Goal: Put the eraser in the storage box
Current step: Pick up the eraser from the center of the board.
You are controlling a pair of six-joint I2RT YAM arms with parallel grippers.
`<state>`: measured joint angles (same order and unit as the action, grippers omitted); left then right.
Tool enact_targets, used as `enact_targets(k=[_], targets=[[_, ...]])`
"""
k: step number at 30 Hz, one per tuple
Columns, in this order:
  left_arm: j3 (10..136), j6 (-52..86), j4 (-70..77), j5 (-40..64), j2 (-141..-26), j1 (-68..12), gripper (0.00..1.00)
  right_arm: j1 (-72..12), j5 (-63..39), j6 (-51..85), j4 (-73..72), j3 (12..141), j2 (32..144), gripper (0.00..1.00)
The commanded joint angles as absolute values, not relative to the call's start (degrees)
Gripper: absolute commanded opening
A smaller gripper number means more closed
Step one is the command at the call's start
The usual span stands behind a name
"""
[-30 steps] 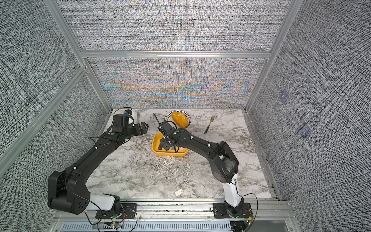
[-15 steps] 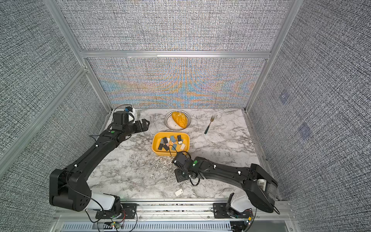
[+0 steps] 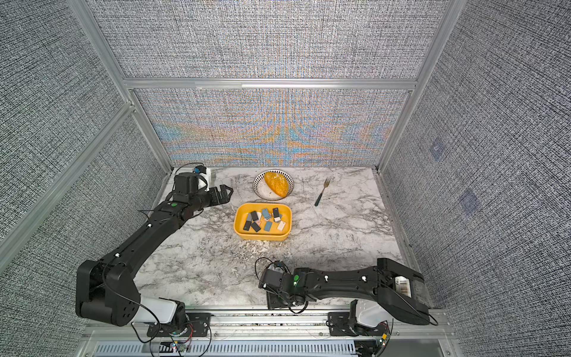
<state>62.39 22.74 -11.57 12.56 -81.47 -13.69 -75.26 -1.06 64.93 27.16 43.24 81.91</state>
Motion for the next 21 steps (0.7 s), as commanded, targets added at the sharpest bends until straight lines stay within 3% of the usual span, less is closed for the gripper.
enact_targets(k=[1, 21], targets=[[62.1, 22.7, -9.3, 13.3, -80.7, -13.6, 1.00, -75.0, -0.7, 67.2, 26.3, 43.8, 82.8, 0.64], [61.6, 22.5, -9.5, 12.3, -80.0, -13.6, 1.00, -70.2, -2.4, 59.4, 24.3, 49.6, 90.2, 0.64]])
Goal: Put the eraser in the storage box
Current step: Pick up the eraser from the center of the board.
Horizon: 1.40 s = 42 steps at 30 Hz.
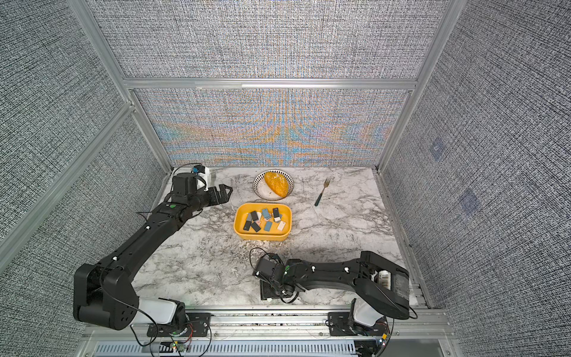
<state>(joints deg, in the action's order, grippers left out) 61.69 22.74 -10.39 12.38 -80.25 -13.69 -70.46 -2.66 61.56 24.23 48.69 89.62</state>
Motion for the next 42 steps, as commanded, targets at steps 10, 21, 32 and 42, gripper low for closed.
enact_targets(k=[10, 21, 32, 42], targets=[[61.6, 22.6, -9.4, 12.6, -80.2, -13.6, 1.00, -70.0, 3.3, 56.7, 32.4, 55.7, 94.2, 0.64], [61.3, 22.5, -9.3, 12.5, -80.3, -13.6, 1.00, -72.9, -1.1, 59.6, 38.1, 56.0, 92.7, 0.64], [60.8, 22.3, -9.4, 12.0, -79.7, -13.6, 1.00, -72.2, -4.3, 58.2, 30.6, 56.2, 96.3, 0.65], [60.9, 22.2, -9.5, 11.9, -79.8, -13.6, 1.00, -70.7, -1.7, 54.3, 32.7, 59.1, 99.8, 0.64]])
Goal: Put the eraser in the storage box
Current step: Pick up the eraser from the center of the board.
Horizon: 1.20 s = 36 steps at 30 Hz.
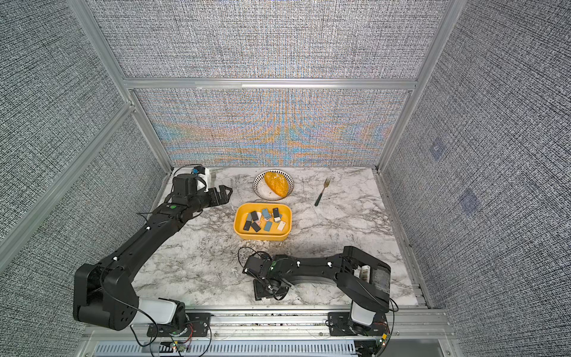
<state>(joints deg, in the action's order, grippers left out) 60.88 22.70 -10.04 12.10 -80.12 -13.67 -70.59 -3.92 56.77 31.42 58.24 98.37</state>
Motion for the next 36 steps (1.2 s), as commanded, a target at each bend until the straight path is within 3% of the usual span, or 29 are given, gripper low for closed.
enact_targets(k=[1, 9, 24, 36], targets=[[60.8, 22.2, -9.5, 11.9, -79.8, -13.6, 1.00, -70.9, -1.2, 54.1, 33.3, 59.5, 100.2, 0.64], [60.8, 22.3, -9.3, 12.0, -80.1, -13.5, 1.00, -73.3, 4.5, 53.3, 42.1, 64.4, 104.2, 0.58], [60.7, 22.4, -9.1, 12.1, -80.2, -13.6, 1.00, -74.8, 9.2, 54.8, 46.6, 67.3, 107.5, 0.24], [60.9, 22.5, -9.2, 12.2, -80.2, -13.6, 1.00, -71.6, 17.8, 54.0, 49.9, 72.5, 104.4, 0.21]])
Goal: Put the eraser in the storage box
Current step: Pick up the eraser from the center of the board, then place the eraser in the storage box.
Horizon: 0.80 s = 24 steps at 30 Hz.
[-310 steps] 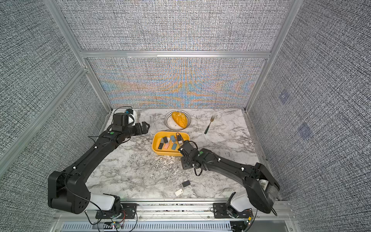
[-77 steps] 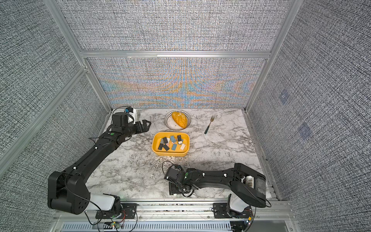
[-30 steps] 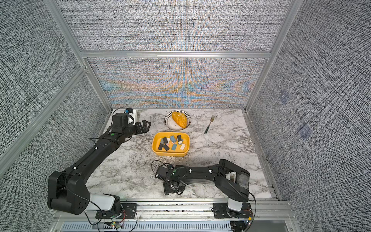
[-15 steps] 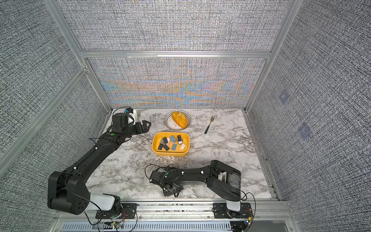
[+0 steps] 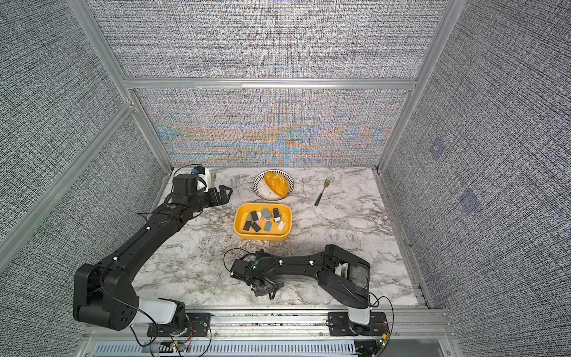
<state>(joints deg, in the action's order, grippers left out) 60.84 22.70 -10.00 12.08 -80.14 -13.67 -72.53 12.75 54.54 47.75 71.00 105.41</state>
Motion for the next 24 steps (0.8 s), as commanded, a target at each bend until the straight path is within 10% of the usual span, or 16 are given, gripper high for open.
enact_targets(k=[1, 24], targets=[[61.0, 22.6, -9.2, 12.2, -80.2, -13.6, 1.00, -70.7, 18.7, 53.4, 50.2, 73.3, 104.0, 0.21], [64.6, 22.5, -10.7, 5.1, -81.5, -13.1, 1.00, -44.9, 17.6, 21.2, 34.7, 95.0, 114.2, 0.22]])
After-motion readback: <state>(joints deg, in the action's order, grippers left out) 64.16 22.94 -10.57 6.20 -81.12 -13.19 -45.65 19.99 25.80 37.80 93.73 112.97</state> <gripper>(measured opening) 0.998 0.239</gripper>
